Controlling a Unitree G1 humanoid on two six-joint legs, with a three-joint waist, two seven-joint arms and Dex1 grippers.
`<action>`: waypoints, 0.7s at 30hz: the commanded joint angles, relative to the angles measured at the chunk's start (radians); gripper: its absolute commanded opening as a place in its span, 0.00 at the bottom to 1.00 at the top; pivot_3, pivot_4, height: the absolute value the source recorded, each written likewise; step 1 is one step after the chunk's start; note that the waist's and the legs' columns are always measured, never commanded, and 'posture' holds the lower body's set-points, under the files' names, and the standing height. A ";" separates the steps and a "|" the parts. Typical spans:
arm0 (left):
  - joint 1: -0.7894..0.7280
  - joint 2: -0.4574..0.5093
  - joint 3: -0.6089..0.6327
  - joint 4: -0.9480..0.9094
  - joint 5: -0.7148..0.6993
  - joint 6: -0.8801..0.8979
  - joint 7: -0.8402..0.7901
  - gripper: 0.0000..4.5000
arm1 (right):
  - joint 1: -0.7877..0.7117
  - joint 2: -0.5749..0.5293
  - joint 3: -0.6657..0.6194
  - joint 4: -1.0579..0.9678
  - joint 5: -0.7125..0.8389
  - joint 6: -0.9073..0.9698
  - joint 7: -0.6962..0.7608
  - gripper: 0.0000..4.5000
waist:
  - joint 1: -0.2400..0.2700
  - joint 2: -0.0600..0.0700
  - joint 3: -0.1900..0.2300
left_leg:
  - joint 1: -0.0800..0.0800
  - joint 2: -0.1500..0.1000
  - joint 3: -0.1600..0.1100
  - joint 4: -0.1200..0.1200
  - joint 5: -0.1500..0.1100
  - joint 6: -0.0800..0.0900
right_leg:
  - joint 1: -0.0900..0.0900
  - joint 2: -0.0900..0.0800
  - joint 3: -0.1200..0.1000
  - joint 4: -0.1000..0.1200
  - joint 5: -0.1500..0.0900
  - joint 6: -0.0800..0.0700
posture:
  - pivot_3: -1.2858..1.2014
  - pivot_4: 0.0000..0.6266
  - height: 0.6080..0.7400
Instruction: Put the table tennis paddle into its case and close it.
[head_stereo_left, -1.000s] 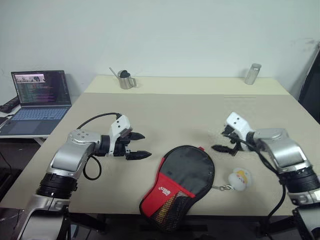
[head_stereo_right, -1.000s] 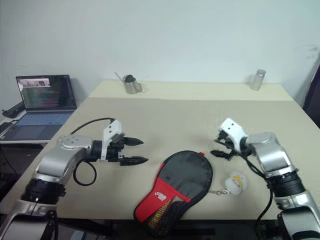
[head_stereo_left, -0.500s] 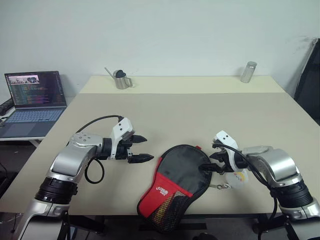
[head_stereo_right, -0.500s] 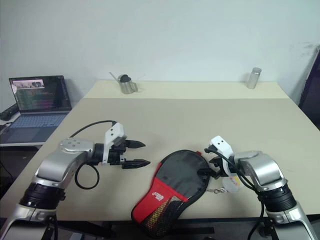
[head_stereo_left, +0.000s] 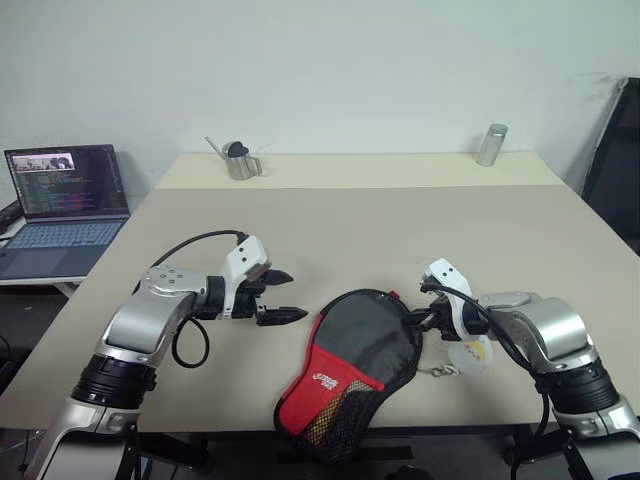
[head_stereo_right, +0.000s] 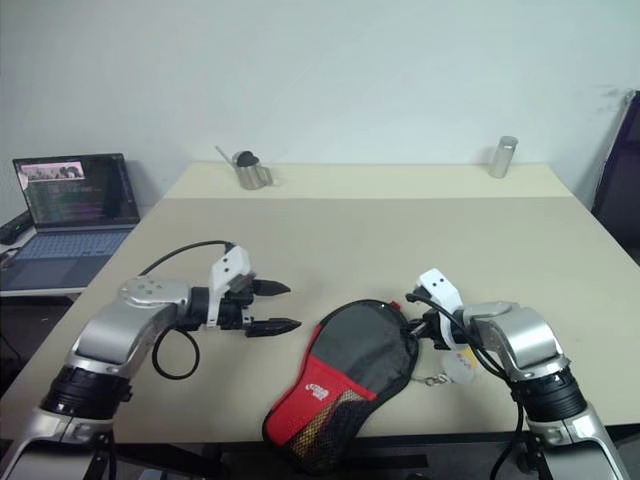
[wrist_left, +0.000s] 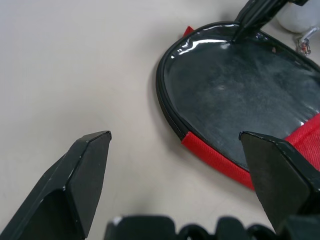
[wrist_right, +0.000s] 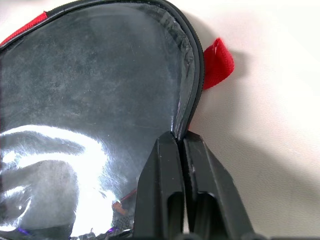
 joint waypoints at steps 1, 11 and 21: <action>-0.006 0.004 0.004 -0.005 0.006 -0.019 0.007 1.00 | -0.040 -0.004 0.025 0.050 -0.028 -0.067 -0.026 0.01 | -0.006 0.000 0.000 | 0.000 0.000 0.000 0.000 0.000 0.000 | 0.000 0.000 0.000 0.000 0.001 -0.001 | 0.52 0.24 1.00; -0.011 0.000 0.003 0.003 0.016 -0.030 0.022 1.00 | -0.277 0.016 0.189 0.429 -0.198 -0.464 -0.013 0.01 | -0.020 0.001 0.002 | 0.018 0.001 0.003 -0.001 0.004 0.005 | 0.018 0.003 -0.001 -0.002 0.005 0.003 | 0.52 0.24 1.00; 0.013 0.005 0.012 -0.019 0.016 -0.026 0.049 1.00 | -0.492 0.124 0.258 0.920 -0.346 -0.964 0.140 0.01 | -0.019 0.001 0.002 | 0.014 0.002 0.003 -0.003 0.008 -0.001 | 0.012 0.006 0.002 -0.005 0.010 -0.001 | 0.52 0.24 1.00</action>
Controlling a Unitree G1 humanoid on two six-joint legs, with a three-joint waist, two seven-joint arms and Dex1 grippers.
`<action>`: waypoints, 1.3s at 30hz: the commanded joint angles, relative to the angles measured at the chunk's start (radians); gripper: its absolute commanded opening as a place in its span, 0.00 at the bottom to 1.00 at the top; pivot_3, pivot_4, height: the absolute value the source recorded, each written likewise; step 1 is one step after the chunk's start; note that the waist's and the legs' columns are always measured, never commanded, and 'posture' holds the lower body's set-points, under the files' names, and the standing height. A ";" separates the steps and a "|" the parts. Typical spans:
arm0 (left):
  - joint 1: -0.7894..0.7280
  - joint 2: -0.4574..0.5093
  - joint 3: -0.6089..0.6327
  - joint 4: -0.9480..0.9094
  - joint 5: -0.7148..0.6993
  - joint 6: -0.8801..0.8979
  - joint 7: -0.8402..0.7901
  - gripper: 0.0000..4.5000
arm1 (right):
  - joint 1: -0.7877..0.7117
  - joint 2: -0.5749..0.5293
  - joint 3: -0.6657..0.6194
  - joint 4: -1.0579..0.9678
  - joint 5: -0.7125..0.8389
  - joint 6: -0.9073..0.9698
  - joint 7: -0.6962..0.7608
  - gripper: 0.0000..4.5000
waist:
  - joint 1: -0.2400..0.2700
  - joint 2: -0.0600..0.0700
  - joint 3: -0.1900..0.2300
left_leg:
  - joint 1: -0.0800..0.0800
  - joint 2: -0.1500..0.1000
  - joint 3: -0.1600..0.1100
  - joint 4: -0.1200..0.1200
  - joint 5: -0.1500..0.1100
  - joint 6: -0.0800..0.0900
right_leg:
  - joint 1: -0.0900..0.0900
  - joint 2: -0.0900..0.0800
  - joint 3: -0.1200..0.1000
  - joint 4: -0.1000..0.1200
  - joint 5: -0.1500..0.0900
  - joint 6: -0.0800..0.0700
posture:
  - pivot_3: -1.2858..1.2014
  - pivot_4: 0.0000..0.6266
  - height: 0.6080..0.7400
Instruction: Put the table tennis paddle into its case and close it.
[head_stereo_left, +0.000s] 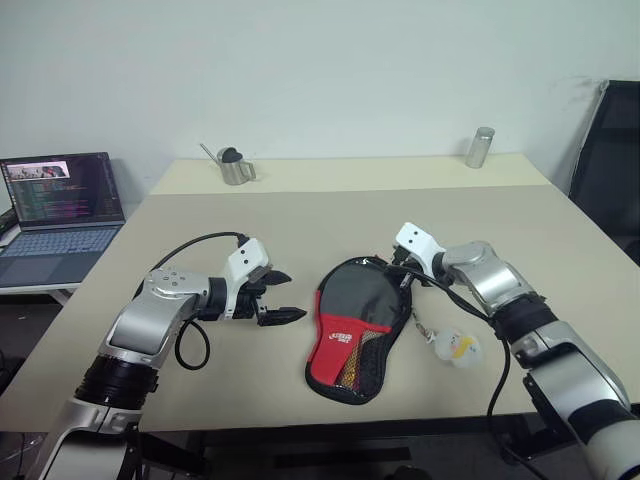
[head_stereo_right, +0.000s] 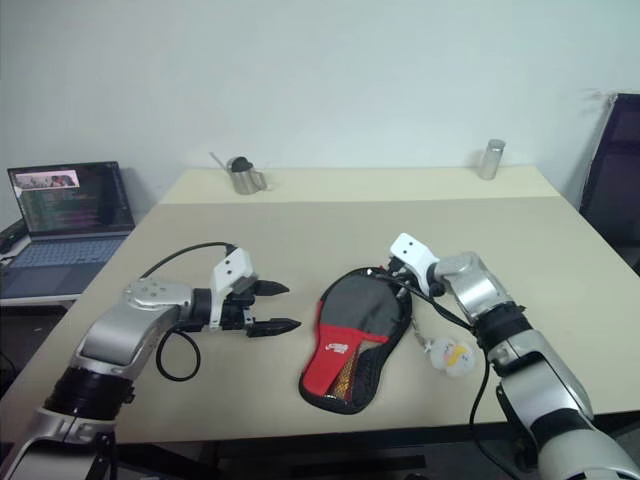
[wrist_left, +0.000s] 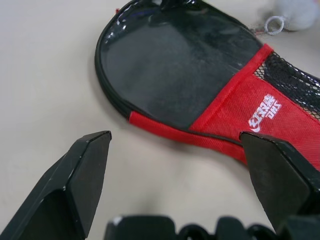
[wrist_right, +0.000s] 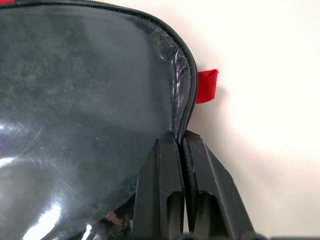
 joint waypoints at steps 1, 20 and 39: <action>0.008 0.012 0.024 -0.041 -0.004 -0.004 0.012 1.00 | -0.073 0.027 0.012 0.116 -0.057 -0.181 0.055 0.01 | -0.001 0.000 0.000 | 0.000 0.000 0.000 0.000 0.000 -0.001 | -0.001 0.000 0.000 -0.001 0.000 0.000 | 0.52 0.24 1.00; 0.020 0.006 0.024 -0.074 -0.014 0.008 0.041 1.00 | -0.268 0.208 -0.029 0.532 -0.248 -0.530 -0.112 0.01 | -0.022 0.001 0.001 | 0.000 0.001 0.000 -0.001 -0.001 -0.001 | -0.002 0.000 0.001 0.001 -0.001 -0.001 | 0.52 0.24 1.00; -0.136 -0.143 -0.063 0.076 0.012 -0.094 -0.009 1.00 | -0.291 0.117 -0.169 0.409 -0.168 -0.351 -0.011 0.91 | -0.017 0.003 0.002 | -0.001 0.000 0.000 -0.001 -0.001 -0.001 | -0.002 0.000 0.001 0.001 -0.001 -0.001 | 0.52 0.24 1.00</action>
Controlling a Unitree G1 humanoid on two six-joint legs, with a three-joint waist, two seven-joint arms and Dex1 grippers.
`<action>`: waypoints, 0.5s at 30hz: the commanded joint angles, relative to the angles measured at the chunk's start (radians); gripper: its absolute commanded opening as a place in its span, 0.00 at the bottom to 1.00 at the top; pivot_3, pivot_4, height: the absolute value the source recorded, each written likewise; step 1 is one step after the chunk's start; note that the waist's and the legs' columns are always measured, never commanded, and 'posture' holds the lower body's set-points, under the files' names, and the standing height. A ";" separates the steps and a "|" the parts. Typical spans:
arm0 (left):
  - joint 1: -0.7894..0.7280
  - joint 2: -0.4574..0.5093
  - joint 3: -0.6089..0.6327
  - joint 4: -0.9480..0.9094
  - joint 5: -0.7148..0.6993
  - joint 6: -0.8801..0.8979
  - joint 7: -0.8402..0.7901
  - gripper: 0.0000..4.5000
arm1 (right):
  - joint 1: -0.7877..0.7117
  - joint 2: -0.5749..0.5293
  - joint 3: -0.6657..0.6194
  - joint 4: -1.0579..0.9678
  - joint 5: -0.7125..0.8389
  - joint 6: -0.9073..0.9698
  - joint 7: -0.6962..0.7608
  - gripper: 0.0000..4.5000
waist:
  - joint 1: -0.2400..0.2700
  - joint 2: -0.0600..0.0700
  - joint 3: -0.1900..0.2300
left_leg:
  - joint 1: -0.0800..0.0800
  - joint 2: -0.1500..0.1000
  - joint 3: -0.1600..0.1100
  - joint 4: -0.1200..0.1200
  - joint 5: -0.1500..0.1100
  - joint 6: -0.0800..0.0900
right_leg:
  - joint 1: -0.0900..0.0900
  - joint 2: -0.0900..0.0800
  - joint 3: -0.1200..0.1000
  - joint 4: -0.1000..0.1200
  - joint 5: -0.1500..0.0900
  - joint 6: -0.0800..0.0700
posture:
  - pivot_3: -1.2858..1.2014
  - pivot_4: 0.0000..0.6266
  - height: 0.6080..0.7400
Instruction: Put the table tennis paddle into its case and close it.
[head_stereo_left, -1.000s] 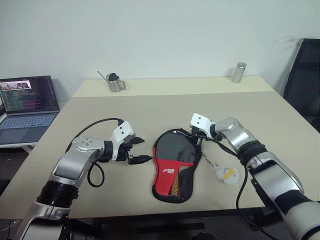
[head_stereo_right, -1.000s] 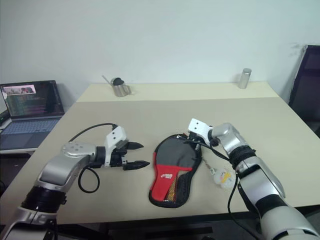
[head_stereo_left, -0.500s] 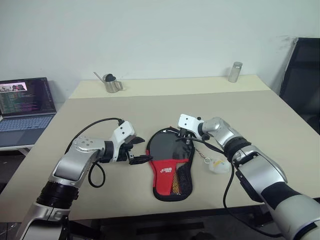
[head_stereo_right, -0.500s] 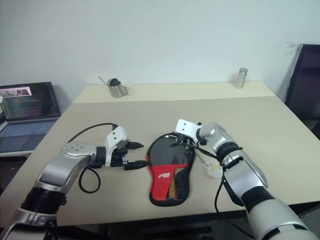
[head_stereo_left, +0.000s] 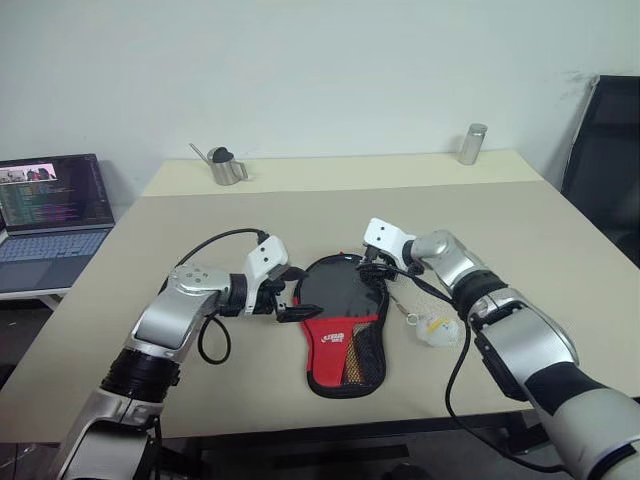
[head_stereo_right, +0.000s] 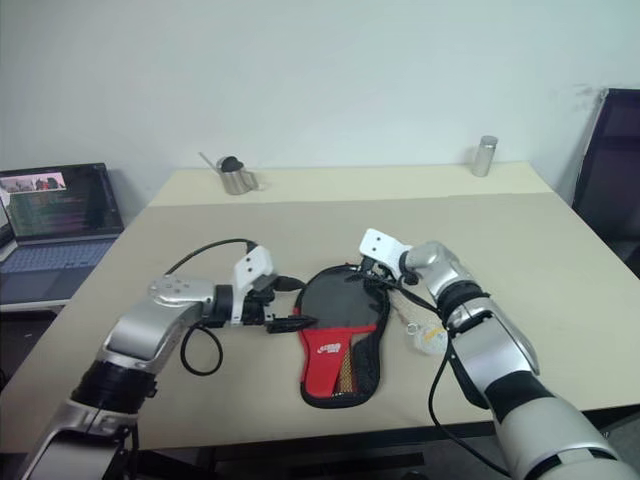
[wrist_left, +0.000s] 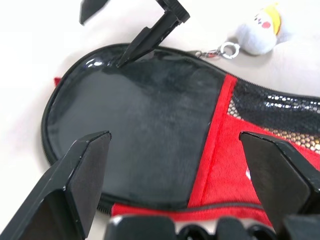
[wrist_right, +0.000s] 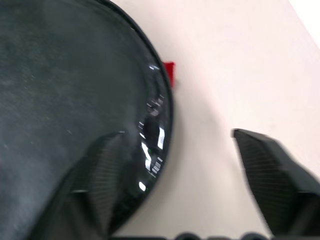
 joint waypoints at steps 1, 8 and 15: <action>-0.071 -0.061 -0.007 0.043 -0.011 -0.051 -0.018 1.00 | -0.050 -0.077 -0.091 -0.174 0.084 0.118 0.097 0.91 | 0.007 0.001 0.001 | -0.001 0.000 -0.001 0.001 0.000 0.000 | 0.000 0.000 -0.001 0.000 0.000 0.000 | 0.52 0.24 1.00; -0.192 -0.220 -0.082 0.287 0.057 -0.188 -0.047 1.00 | 0.260 -0.347 -0.168 -0.945 0.214 0.627 0.320 0.91 | 0.030 0.001 0.001 | -0.004 0.000 -0.004 0.001 0.000 0.000 | 0.000 -0.001 -0.002 -0.003 -0.001 0.001 | 0.52 0.24 1.00; -0.288 -0.340 -0.117 0.630 0.183 -0.375 0.035 1.00 | 0.661 -0.633 -0.242 -1.455 0.370 0.884 0.443 0.91 | 0.040 0.002 0.001 | -0.015 -0.003 0.002 0.004 -0.001 0.002 | -0.012 -0.005 -0.003 0.001 -0.001 0.003 | 0.52 0.24 1.00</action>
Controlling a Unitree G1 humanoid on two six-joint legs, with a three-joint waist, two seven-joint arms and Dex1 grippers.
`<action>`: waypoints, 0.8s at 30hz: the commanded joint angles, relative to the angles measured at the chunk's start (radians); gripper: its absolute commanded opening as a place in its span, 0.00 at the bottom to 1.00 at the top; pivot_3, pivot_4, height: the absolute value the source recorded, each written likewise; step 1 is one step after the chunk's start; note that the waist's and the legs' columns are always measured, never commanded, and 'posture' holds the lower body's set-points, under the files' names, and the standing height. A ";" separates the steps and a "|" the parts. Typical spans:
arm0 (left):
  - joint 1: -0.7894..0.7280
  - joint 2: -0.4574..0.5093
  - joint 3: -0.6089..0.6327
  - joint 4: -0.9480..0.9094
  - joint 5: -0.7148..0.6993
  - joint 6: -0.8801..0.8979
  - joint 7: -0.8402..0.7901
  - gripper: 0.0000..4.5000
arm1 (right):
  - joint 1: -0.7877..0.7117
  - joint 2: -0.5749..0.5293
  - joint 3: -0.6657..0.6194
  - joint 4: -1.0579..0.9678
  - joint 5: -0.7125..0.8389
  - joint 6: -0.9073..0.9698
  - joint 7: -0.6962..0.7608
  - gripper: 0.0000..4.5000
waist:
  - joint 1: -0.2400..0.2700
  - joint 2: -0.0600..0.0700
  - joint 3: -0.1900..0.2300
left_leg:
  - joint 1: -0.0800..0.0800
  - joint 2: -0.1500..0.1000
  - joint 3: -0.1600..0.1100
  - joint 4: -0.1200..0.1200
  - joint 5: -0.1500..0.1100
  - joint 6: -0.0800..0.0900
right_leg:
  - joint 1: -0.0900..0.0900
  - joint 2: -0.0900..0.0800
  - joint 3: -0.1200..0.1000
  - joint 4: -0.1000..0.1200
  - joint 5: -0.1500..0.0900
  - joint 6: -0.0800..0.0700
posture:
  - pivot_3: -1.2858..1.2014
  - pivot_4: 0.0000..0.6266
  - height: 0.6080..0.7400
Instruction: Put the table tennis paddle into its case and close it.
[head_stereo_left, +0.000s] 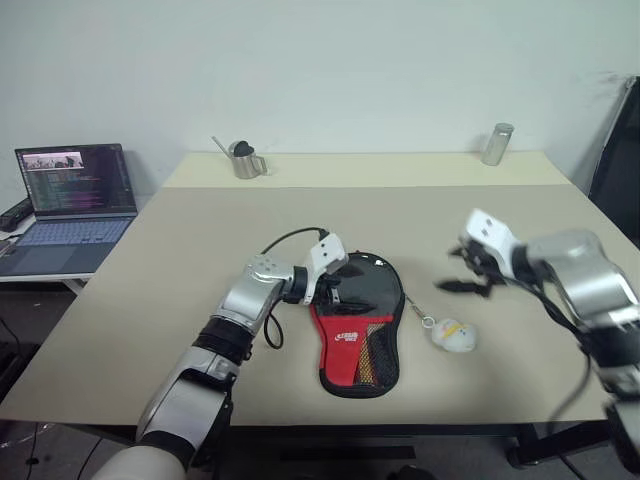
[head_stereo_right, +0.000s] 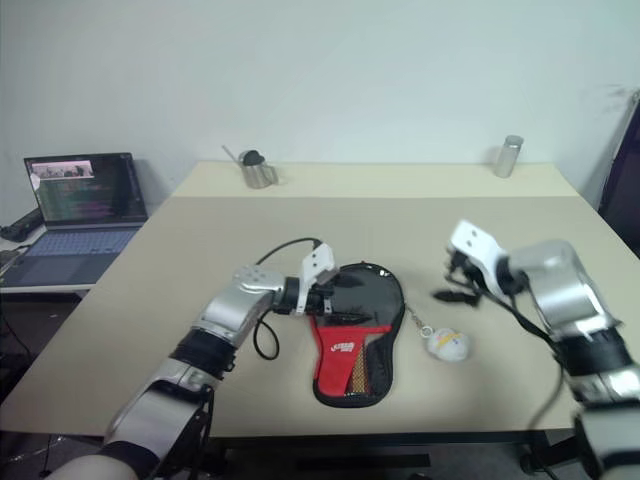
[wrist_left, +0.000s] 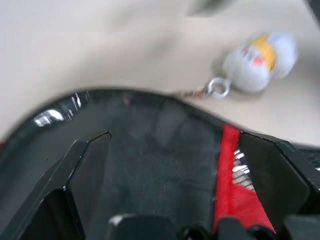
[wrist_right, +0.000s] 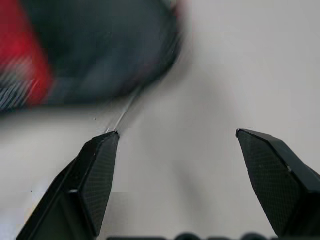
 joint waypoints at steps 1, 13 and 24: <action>-0.065 -0.046 0.004 0.132 0.059 -0.112 0.072 1.00 | 0.061 -0.045 -0.074 -0.172 0.083 0.070 0.007 0.91 | -0.007 0.000 0.000 | 0.000 0.001 0.001 0.000 0.000 0.000 | 0.000 0.000 0.000 0.000 0.000 0.000 | 0.52 0.24 1.00; -0.073 -0.117 0.014 0.369 0.130 -0.215 0.092 1.00 | 0.157 -0.004 -0.092 -0.220 0.209 0.209 -0.140 0.91 | 0.000 -0.001 -0.001 | 0.003 0.001 -0.001 0.001 0.000 0.001 | 0.004 0.000 -0.001 0.000 0.001 0.001 | 0.52 0.24 1.00; -0.045 -0.116 0.013 0.343 0.132 -0.206 0.089 1.00 | 0.172 0.040 0.029 -0.156 0.194 0.228 -0.252 0.91 | 0.001 -0.001 -0.001 | 0.016 0.001 -0.001 -0.001 -0.002 0.005 | 0.018 0.000 -0.001 -0.002 0.000 0.002 | 0.52 0.24 1.00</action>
